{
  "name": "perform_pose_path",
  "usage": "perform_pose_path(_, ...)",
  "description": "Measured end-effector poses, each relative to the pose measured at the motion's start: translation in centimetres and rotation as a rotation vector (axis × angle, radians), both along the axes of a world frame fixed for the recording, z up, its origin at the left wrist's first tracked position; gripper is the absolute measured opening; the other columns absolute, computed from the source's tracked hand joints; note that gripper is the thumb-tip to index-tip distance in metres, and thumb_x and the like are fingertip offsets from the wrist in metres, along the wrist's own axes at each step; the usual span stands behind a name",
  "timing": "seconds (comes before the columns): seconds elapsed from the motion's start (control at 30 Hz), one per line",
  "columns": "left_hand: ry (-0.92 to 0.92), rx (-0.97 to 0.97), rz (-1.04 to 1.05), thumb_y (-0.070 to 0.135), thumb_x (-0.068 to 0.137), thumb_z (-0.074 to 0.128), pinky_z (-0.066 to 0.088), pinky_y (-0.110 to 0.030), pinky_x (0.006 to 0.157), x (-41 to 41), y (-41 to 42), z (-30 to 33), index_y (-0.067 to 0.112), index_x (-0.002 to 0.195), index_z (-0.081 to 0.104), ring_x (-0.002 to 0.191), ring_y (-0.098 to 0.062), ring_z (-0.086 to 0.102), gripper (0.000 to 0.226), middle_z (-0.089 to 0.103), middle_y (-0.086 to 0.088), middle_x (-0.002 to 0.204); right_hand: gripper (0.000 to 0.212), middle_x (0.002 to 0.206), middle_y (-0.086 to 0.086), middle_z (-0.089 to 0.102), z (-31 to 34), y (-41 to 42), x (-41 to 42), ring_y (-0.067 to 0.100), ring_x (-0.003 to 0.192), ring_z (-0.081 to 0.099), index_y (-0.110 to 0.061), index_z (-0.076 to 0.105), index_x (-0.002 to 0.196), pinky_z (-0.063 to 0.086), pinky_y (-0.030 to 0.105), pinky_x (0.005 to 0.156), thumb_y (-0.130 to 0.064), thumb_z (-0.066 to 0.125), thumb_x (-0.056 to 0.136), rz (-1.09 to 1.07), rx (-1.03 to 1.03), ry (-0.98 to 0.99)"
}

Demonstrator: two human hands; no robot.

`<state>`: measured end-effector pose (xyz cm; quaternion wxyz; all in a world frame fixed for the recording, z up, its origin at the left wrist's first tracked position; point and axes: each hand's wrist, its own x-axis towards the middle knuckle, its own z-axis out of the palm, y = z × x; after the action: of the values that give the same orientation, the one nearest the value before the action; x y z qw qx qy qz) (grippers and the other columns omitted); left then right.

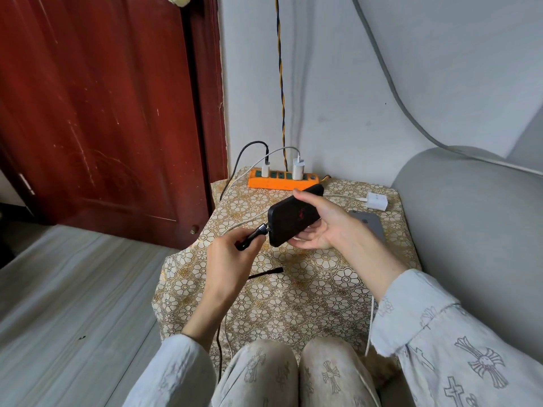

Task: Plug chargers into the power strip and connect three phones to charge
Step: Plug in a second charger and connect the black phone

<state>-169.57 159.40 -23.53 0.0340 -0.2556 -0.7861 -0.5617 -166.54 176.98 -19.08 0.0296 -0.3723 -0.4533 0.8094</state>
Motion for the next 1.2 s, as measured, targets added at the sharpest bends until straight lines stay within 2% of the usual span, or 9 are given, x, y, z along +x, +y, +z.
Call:
perform_pose_path(0.27,0.042,-0.052,0.038,0.022,0.081,0.065,0.036,-0.013,0.048,-0.1,-0.1,0.0,0.016,0.089,0.073,0.056,-0.008,0.056,0.012,0.066,0.005,0.066,0.062,0.099,0.020,0.057,0.0,-0.4,-0.2,0.034,0.091,0.059,-0.005,0.047,0.101,0.053,0.048,0.061,-0.027,0.083,0.055,0.002,0.017,0.006)
perform_pose_path(0.33,0.097,-0.117,0.079,0.025,0.082,0.064,0.042,-0.025,0.056,0.0,-0.1,0.0,0.017,0.093,0.072,0.069,-0.017,0.062,0.016,0.070,0.000,0.076,0.057,0.096,0.019,0.059,-0.1,-0.6,-0.3,0.033,0.089,0.060,-0.006,0.049,0.098,0.052,0.048,0.062,-0.028,0.083,0.057,0.003,0.055,0.002)
perform_pose_path(0.43,0.148,-0.179,0.122,0.028,0.083,0.063,0.039,-0.027,0.054,0.1,0.0,0.0,0.017,0.095,0.071,0.070,-0.021,0.061,0.018,0.070,-0.002,0.081,0.045,0.088,0.017,0.062,-0.3,-0.8,-0.4,0.030,0.082,0.061,-0.009,0.051,0.089,0.052,0.046,0.064,-0.027,0.081,0.060,0.022,0.138,0.009)
perform_pose_path(0.63,0.138,-0.116,0.098,0.022,0.082,0.065,0.027,-0.010,0.044,0.5,-0.1,-0.7,0.012,0.092,0.071,0.051,-0.004,0.047,0.016,0.070,-0.006,0.076,0.049,0.088,0.018,0.064,-0.2,-0.8,-0.4,0.031,0.081,0.064,-0.009,0.052,0.093,0.055,0.043,0.064,-0.029,0.081,0.060,0.127,0.250,0.006)
perform_pose_path(0.87,0.108,-0.098,0.078,0.022,0.080,0.067,0.032,-0.008,0.042,0.4,-0.5,-1.0,0.015,0.084,0.068,0.050,0.000,0.047,0.008,0.062,0.002,0.066,0.047,0.089,0.020,0.065,-0.7,-1.3,-0.4,0.033,0.081,0.065,-0.007,0.053,0.094,0.057,0.040,0.060,-0.027,0.080,0.062,0.185,0.240,0.047)
perform_pose_path(0.97,0.051,-0.174,-0.034,0.032,0.078,0.068,0.040,-0.012,0.043,0.1,-1.1,-1.3,0.025,0.080,0.064,0.048,-0.007,0.054,0.009,0.060,0.014,0.062,0.048,0.090,0.016,0.066,-0.3,-1.1,-0.8,0.030,0.080,0.067,-0.008,0.054,0.099,0.058,0.037,0.062,-0.030,0.079,0.064,0.234,0.421,0.041)
perform_pose_path(1.03,0.012,-0.198,-0.094,0.033,0.079,0.065,0.052,-0.026,0.051,-0.2,-1.7,-1.5,0.023,0.081,0.066,0.054,-0.019,0.063,0.010,0.062,0.015,0.065,0.047,0.085,0.010,0.067,0.3,-0.3,-0.9,0.023,0.074,0.067,-0.011,0.053,0.098,0.058,0.031,0.056,-0.033,0.077,0.065,0.214,0.570,0.042)
perform_pose_path(1.1,-0.034,-0.188,-0.117,0.029,0.081,0.064,0.057,-0.034,0.060,-0.8,-2.1,-1.9,0.021,0.077,0.065,0.063,-0.021,0.067,0.009,0.066,0.010,0.069,0.042,0.080,0.005,0.065,1.0,1.2,-0.9,0.017,0.070,0.066,-0.014,0.052,0.092,0.056,0.026,0.050,-0.037,0.075,0.065,0.193,0.673,-0.011)
perform_pose_path(1.2,-0.096,-0.229,-0.187,0.027,0.081,0.064,0.055,-0.020,0.064,-1.5,-2.0,-2.4,0.020,0.077,0.064,0.070,-0.011,0.068,0.008,0.070,0.001,0.076,0.049,0.095,0.006,0.063,0.8,3.4,-0.6,0.022,0.088,0.063,-0.013,0.055,0.099,0.056,0.034,0.069,-0.042,0.073,0.063,0.235,0.850,-0.212)
